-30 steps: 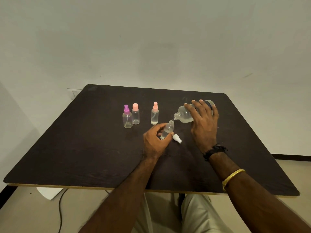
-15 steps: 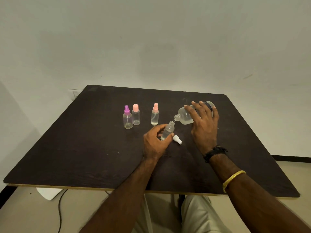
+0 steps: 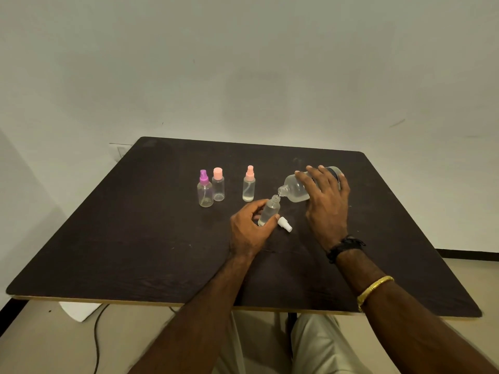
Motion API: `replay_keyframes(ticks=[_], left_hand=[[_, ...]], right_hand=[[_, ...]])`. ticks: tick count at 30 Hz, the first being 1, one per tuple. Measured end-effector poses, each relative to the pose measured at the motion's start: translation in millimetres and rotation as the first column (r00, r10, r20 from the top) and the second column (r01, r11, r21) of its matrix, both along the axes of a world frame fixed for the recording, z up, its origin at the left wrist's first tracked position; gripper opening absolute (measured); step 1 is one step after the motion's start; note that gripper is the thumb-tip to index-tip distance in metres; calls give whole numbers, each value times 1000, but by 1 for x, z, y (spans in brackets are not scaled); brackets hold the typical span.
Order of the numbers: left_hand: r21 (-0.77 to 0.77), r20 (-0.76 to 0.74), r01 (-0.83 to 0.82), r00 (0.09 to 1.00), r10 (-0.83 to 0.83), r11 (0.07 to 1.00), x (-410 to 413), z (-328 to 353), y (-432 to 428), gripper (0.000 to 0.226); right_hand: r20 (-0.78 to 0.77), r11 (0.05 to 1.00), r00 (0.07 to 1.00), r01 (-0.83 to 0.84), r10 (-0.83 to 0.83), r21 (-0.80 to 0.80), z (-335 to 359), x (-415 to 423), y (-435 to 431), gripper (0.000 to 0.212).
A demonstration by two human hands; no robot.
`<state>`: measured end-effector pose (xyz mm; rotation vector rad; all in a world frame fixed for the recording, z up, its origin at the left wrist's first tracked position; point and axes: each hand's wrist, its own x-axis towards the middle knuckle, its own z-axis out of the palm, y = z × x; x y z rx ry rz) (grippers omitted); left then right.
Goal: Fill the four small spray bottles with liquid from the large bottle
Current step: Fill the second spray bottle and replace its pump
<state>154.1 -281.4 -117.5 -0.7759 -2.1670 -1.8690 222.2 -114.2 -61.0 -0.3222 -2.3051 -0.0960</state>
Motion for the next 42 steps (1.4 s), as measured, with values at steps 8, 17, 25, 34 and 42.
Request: replay_keyframes(ticks=[8, 17, 25, 34, 42], left_hand=[[27, 29, 1, 1000, -2, 1000, 3, 3, 0, 41], [37, 32, -22, 999, 20, 999, 3, 3, -1, 44], [39, 70, -34, 997, 32, 999, 4, 5, -1, 40], [35, 78, -29, 997, 26, 999, 4, 5, -1, 40], [27, 82, -25, 996, 23, 999, 4, 6, -1, 39]], right_hand=[[36, 994, 999, -34, 38, -104, -12, 1, -5, 62], [64, 916, 991, -83, 117, -394, -14, 0, -9, 72], [-55, 791, 991, -129, 120, -599, -5, -8, -15, 80], [-43, 723, 995, -97, 93, -684, -12, -16, -13, 84], [-13, 685, 998, -57, 69, -726, -24, -17, -11, 90]])
